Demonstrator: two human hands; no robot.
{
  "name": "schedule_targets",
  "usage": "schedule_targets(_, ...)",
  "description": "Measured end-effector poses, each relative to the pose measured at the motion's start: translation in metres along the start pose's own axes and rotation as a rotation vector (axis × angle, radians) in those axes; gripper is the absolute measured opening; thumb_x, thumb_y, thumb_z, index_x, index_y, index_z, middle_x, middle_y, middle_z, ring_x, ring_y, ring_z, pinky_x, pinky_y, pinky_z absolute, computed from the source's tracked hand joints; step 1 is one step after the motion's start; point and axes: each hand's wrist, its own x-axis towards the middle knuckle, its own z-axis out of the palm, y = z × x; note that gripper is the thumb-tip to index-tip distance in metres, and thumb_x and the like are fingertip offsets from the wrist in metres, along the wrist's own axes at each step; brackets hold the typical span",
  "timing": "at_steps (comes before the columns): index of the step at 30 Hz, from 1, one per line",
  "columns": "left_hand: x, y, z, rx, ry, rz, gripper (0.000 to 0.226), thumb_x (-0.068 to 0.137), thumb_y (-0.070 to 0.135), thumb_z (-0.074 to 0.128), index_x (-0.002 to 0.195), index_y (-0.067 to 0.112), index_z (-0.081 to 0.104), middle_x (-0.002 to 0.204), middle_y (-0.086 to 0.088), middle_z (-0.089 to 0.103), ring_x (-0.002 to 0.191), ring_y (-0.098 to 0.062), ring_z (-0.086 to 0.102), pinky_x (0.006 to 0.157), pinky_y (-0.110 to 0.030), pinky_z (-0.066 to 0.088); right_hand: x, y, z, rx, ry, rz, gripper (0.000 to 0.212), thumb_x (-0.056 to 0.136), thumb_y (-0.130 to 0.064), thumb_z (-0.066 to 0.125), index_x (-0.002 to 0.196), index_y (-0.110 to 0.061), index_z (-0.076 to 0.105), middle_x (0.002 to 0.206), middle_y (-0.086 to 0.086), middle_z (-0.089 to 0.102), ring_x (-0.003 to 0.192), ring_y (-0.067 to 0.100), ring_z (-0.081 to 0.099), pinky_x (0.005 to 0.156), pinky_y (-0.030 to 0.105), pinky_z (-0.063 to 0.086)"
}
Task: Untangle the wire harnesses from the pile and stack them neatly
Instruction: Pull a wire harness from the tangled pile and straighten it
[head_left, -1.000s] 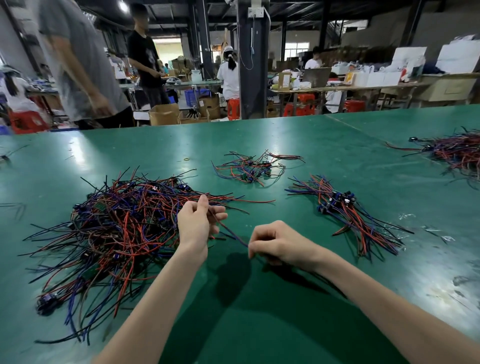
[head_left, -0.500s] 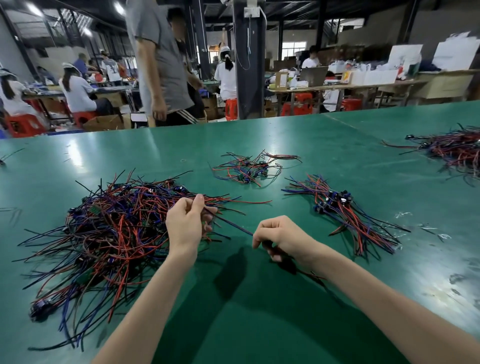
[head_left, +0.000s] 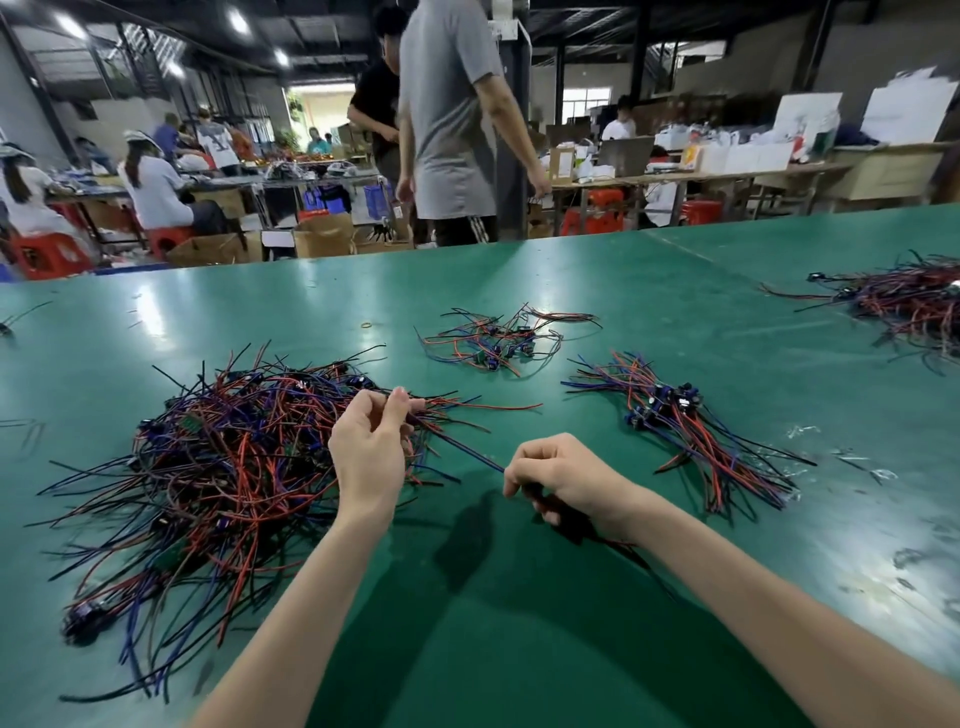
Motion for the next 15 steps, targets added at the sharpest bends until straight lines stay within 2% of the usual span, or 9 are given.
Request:
schedule_targets(3,-0.0001,-0.0006,-0.0014,0.030,0.024,0.028,0.031,0.094,0.029,0.057,0.067,0.015,0.058,0.081,-0.007,0.072,0.058,-0.025,0.043,0.060,-0.039,0.038,-0.0001,0.0001,-0.0020,-0.004,0.009,-0.007,0.021,0.081,-0.005,0.055,0.063,-0.011,0.063,0.052,0.003,0.044,0.036,0.015,0.035,0.036,0.018,0.024)
schedule_targets(5,0.0016,-0.0013,-0.0023,0.040,0.040,0.002,0.030,0.092,0.033,0.061,0.064,0.021,0.064,0.085,-0.021,0.068,0.059,-0.024,0.042,0.061,-0.039,0.037,0.0003,0.0002,-0.0029,0.001,0.015,-0.007,0.022,0.081,-0.005,0.055,0.062,-0.012,0.063,0.053,0.004,0.043,0.037,0.016,0.035,0.037,0.018,0.024)
schedule_targets(7,0.0028,-0.0028,-0.0025,0.042,0.048,-0.027,0.027,0.089,0.034,0.064,0.064,0.023,0.067,0.086,-0.023,0.067,0.058,-0.022,0.042,0.062,-0.037,0.037,0.0005,0.0008,-0.0035,0.008,0.017,-0.008,0.021,0.081,-0.005,0.056,0.061,-0.011,0.063,0.053,0.004,0.043,0.037,0.016,0.035,0.037,0.018,0.024)
schedule_targets(11,0.0051,-0.0042,-0.0023,0.004,0.070,-0.077,0.020,0.082,0.031,0.072,0.067,0.018,0.069,0.078,-0.010,0.069,0.058,-0.010,0.048,0.063,-0.029,0.044,0.0003,0.0025,-0.0040,-0.002,0.012,0.000,0.018,0.081,-0.006,0.056,0.065,-0.010,0.063,0.053,0.005,0.043,0.036,0.016,0.035,0.037,0.018,0.024)
schedule_targets(15,0.0088,-0.0047,-0.0028,-0.087,0.084,-0.148,0.019,0.082,0.024,0.073,0.067,0.014,0.066,0.069,0.004,0.070,0.054,-0.001,0.049,0.054,-0.018,0.043,0.0006,0.0029,-0.0049,0.007,0.007,0.006,0.016,0.082,-0.006,0.056,0.068,-0.008,0.063,0.052,0.006,0.042,0.033,0.015,0.034,0.035,0.016,0.024)
